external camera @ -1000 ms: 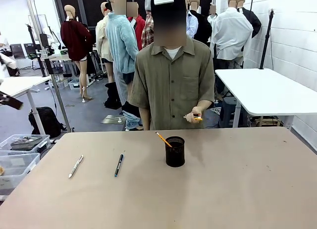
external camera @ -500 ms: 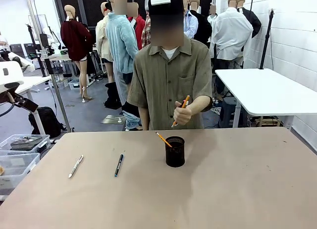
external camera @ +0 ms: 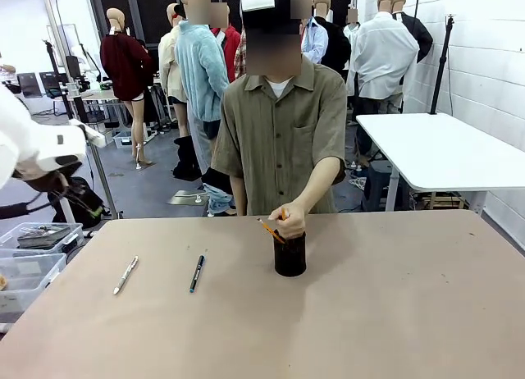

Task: Place the pens into the pen holder.
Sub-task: Pick up a writing instrument from the table and place it into the Pen holder.

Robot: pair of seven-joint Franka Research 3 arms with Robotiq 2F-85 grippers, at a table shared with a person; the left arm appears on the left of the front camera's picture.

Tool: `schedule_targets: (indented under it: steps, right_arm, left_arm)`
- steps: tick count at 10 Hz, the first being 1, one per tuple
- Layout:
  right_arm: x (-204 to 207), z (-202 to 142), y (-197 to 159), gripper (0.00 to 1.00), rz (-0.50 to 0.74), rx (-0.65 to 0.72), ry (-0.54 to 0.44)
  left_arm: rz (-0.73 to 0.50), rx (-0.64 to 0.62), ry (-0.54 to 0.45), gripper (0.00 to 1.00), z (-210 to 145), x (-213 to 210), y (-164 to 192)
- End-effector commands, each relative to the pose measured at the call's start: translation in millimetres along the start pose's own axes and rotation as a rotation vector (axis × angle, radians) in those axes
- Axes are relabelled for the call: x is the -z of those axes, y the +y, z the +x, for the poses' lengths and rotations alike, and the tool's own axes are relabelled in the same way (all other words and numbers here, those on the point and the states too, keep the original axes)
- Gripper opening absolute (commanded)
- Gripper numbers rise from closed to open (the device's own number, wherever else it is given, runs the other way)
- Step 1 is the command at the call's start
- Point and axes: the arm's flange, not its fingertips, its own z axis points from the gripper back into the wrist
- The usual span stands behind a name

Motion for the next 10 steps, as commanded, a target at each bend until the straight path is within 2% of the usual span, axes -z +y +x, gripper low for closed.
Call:
schedule_targets:
  steps: [1,3,4,5,6,7,8,10]
  right_arm:
    - [2,0,0,0.54,-0.009,-0.007,0.01]
    - [2,0,0,0.54,-0.009,-0.007,0.01]
    - [2,0,0,0.54,-0.009,-0.007,0.01]
    - [2,0,0,0.54,-0.009,-0.007,0.01]
    - [2,0,0,0.54,-0.009,-0.007,0.01]
    - [2,0,0,0.54,-0.009,-0.007,0.01]
    - [2,0,0,0.54,-0.009,-0.007,0.01]
    - [2,0,0,0.54,-0.009,-0.007,0.01]
  left_arm:
    - [-0.041,0.048,0.084,1.0,17,26,-4]
    - [-0.075,0.021,0.145,1.0,11,59,-19]
    - [-0.081,-0.025,0.214,1.0,1,70,-30]
    - [-0.068,0.046,0.119,1.0,7,52,-21]
    - [-0.068,0.046,0.119,1.0,7,52,-21]
    - [-0.087,0.031,0.169,1.0,0,71,-26]
    - [-0.103,-0.012,0.171,1.0,-14,69,-18]
    - [-0.204,-0.019,0.237,1.0,-16,98,-29]
